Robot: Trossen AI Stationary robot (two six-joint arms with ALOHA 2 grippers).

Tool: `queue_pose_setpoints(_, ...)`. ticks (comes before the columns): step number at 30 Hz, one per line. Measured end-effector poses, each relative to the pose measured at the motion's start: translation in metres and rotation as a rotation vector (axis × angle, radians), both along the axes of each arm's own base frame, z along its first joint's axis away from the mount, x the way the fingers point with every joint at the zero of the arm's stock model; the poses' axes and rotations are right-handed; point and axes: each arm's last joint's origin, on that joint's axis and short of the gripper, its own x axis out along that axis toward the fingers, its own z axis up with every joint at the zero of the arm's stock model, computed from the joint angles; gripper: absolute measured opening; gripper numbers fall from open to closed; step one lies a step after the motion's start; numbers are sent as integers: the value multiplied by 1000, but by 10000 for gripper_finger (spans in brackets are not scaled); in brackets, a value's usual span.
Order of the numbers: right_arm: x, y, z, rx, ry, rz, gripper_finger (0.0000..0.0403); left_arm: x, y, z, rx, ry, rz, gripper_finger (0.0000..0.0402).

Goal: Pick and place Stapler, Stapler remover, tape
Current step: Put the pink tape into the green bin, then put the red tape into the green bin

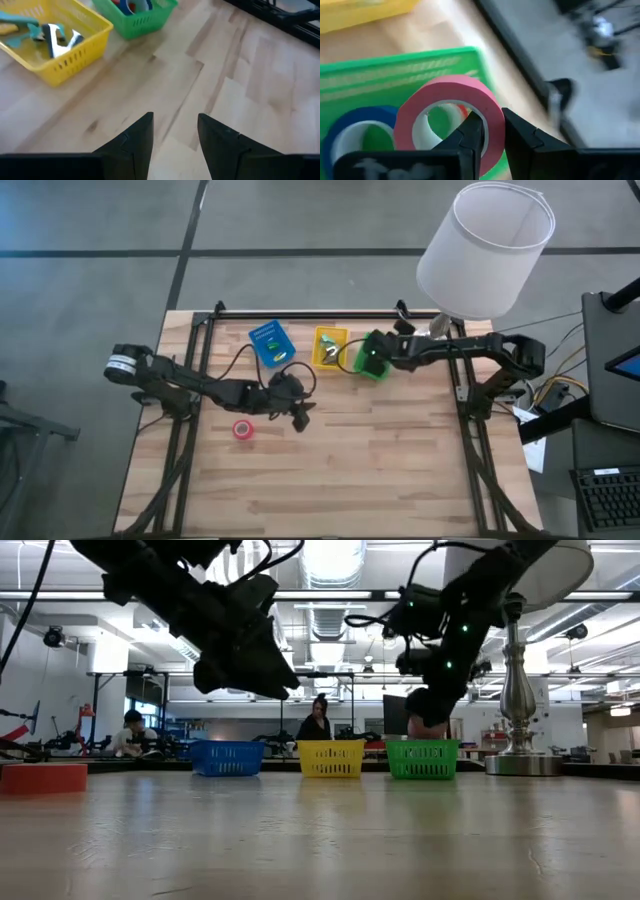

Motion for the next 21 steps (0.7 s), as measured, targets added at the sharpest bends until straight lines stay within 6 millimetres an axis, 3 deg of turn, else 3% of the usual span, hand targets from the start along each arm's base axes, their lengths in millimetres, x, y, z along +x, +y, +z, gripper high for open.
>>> queue_pose_setpoints(4,-2,-3,-10,103,-55,80,67,0,3,1,49,-3,44,156)
queue_pose_setpoints(9,-6,-2,-17,105,-57,65,85,1,7,2,57,-8,66,156)
queue_pose_setpoints(21,-6,0,-15,110,-51,55,137,1,8,2,78,0,55,156)
